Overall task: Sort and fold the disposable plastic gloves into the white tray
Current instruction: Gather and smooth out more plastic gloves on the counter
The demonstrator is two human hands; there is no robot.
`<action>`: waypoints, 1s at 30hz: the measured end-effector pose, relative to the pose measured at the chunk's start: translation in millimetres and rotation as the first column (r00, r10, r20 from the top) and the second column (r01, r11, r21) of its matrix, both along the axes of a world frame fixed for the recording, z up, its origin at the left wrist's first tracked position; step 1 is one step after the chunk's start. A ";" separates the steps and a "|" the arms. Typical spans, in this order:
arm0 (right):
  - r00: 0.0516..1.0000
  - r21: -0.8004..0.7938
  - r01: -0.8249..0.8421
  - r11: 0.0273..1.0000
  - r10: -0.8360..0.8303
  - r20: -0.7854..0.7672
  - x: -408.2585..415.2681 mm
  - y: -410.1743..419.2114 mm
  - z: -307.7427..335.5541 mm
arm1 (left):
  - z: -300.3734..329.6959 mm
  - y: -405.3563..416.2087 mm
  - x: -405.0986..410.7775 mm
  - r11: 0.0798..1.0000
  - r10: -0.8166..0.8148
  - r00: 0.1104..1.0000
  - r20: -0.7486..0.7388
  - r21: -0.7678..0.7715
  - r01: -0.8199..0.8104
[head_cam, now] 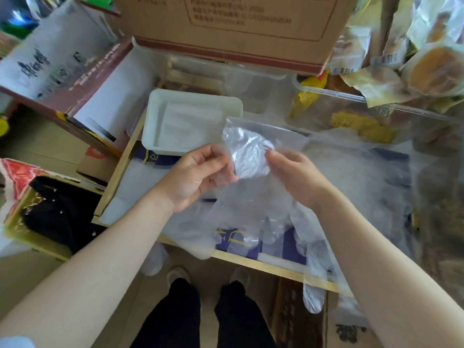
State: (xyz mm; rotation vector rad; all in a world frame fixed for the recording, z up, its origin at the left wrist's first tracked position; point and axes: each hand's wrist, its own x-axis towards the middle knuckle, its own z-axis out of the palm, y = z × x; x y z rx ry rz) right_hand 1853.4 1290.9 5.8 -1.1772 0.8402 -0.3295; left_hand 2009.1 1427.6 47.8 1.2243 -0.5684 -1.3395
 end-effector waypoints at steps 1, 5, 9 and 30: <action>1.000 -0.051 0.023 0.998 -0.023 -0.001 7.4 1.4 2.1 | -1.1 5.4 1.3 0.999 0.038 0.999 0.017 0.029 -0.038; 0.983 -0.279 0.148 0.949 -0.171 -0.061 30.8 6.1 20.4 | -7.5 33.5 15.3 0.944 0.204 0.967 0.155 0.229 -0.236; 0.987 -0.486 -0.056 0.872 -0.025 -0.158 54.2 20.9 47.4 | -12.3 71.1 47.1 0.932 0.101 0.895 0.434 0.273 -0.237; 0.613 -0.377 -0.694 0.614 0.229 -0.756 135.1 75.7 -0.3 | -33.5 152.7 96.4 0.842 -0.097 0.859 0.503 0.501 -0.198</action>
